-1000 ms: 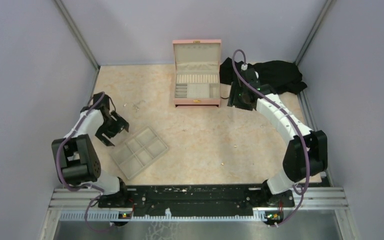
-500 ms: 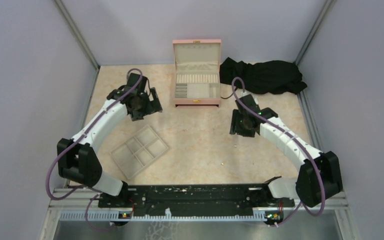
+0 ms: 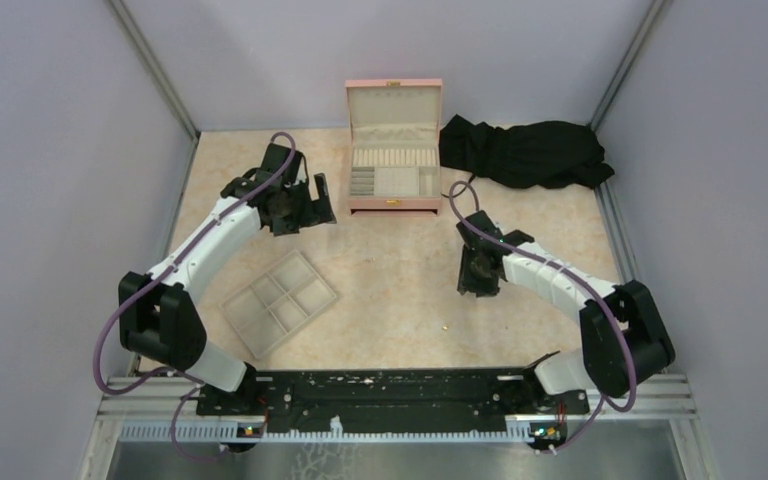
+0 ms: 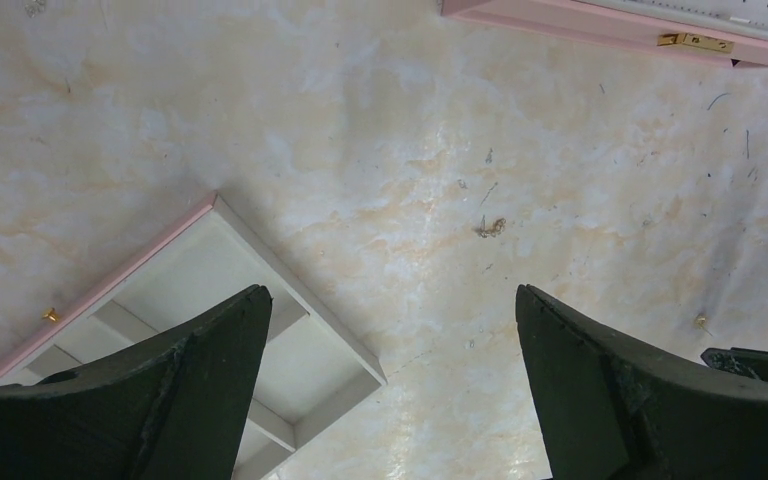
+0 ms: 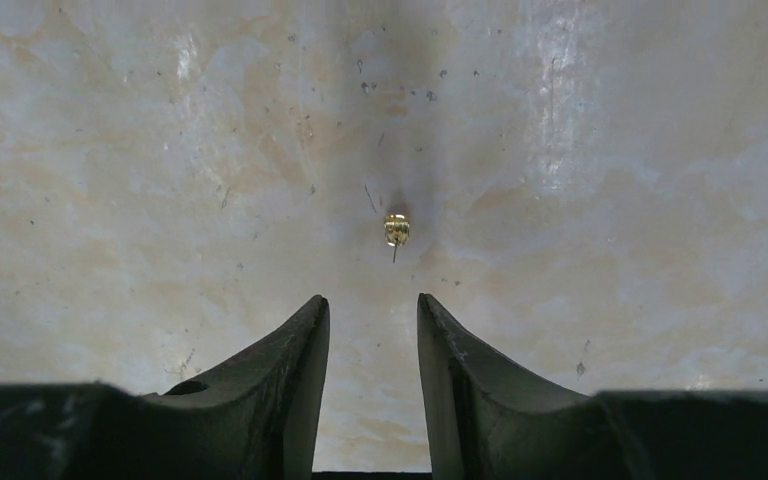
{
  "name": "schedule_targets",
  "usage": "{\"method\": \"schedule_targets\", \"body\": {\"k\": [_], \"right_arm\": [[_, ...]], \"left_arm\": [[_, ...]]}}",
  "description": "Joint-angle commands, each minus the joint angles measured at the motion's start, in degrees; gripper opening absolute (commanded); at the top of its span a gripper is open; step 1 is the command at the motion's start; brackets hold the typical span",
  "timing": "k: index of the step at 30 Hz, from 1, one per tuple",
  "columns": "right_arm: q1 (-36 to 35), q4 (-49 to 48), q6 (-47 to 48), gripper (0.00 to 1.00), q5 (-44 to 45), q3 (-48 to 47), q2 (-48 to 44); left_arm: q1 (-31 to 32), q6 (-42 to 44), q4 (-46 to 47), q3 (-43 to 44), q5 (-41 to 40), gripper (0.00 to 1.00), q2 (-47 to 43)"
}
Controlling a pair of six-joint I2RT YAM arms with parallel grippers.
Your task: Organize the mixed jewelry
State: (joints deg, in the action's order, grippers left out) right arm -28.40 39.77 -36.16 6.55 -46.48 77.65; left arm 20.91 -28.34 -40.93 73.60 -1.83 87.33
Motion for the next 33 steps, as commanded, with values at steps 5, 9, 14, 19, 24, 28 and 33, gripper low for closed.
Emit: {"method": "schedule_targets", "body": {"k": [5, 9, 14, 19, 24, 28, 33], "right_arm": [[-0.5, -6.6, -0.6, 0.35, 3.5, 0.3, 6.0], [-0.5, -7.9, -0.7, 0.34, 4.1, 0.9, 7.5], [-0.5, -8.7, -0.4, 0.28, 4.6, 1.6, 9.1], [-0.5, -8.7, 0.5, 0.17, 5.1, 1.7, 9.1], [-0.5, -8.5, 2.0, 0.06, 5.2, 1.3, 8.9], [-0.9, -8.8, 3.4, 0.01, 2.8, 0.1, 8.5], [-4.7, -8.9, 5.0, 0.01, -0.8, -4.1, 10.0]], "left_arm": [[0.3, 2.2, 1.2, 1.7, 1.3, 0.98, -0.4], [0.3, 2.5, 1.1, 1.3, 1.1, 0.98, -0.6], [0.3, 2.1, 1.1, 0.7, 1.1, 0.98, -0.8], [0.2, 1.3, 1.1, 0.1, 1.4, 0.98, -1.3], [0.2, 0.8, 1.1, -0.3, 1.3, 0.98, -1.6], [0.3, 0.6, 1.2, -0.3, 1.3, 0.98, -1.7], [0.3, 0.6, 1.1, -0.8, 0.4, 0.98, -1.8]]}}
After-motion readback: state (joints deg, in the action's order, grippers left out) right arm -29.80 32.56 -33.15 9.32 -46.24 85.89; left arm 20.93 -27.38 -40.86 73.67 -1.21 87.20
